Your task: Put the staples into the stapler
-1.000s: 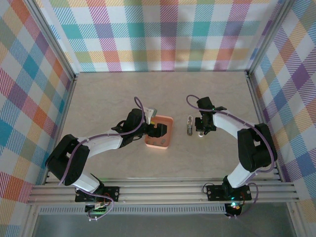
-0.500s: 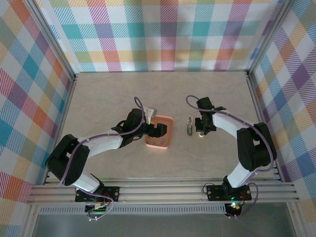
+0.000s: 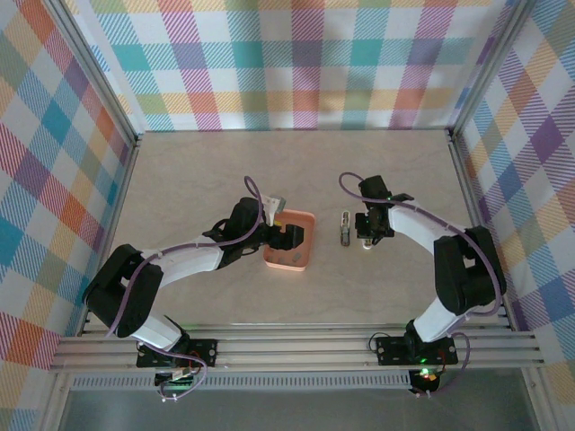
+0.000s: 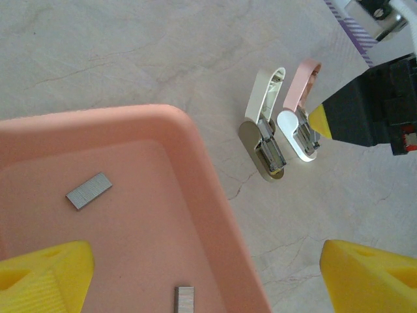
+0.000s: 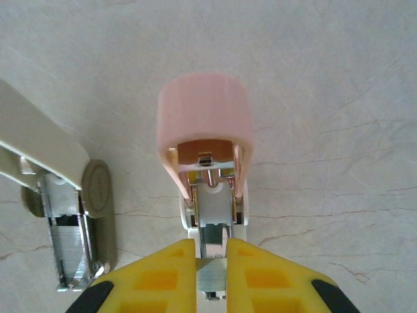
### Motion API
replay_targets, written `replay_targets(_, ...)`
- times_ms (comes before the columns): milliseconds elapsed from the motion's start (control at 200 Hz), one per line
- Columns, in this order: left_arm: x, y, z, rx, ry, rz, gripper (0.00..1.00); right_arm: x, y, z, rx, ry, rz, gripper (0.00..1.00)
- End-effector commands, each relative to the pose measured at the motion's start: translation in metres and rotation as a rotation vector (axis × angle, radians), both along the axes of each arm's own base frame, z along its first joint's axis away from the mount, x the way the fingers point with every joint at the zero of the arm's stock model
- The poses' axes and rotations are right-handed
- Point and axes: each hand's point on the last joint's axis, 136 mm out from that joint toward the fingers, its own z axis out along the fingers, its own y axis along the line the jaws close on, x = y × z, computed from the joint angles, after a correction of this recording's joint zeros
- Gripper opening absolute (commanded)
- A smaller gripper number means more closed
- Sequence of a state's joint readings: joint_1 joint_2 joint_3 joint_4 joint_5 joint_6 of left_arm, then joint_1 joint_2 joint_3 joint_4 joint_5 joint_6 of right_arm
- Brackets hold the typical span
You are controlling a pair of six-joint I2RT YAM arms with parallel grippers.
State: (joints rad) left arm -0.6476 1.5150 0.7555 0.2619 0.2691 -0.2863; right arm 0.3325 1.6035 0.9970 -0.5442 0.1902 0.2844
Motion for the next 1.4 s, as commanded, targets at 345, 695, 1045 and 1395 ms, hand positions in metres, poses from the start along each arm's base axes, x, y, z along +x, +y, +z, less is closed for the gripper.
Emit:
replay_targets(345, -0.004, -0.005, 0.005, -0.002, -0.023, -0.025, 0.90, 0.001, -0.004, -0.002, -0.024, 0.022, 0.042, 0.14)
replay_targets(695, -0.003, -0.006, 0.004, -0.002, -0.022, -0.026, 0.90, -0.001, -0.003, -0.009, -0.023, 0.042, 0.046, 0.14)
replay_targets(1045, -0.004, -0.005, 0.003, 0.000, -0.019, -0.025, 0.90, -0.002, -0.006, -0.017, -0.043, 0.061, 0.045, 0.13)
replay_targets(1395, -0.004, -0.007, 0.006, -0.013, -0.029, -0.032, 0.90, 0.001, 0.001, 0.015, 0.002, -0.018, 0.071, 0.13)
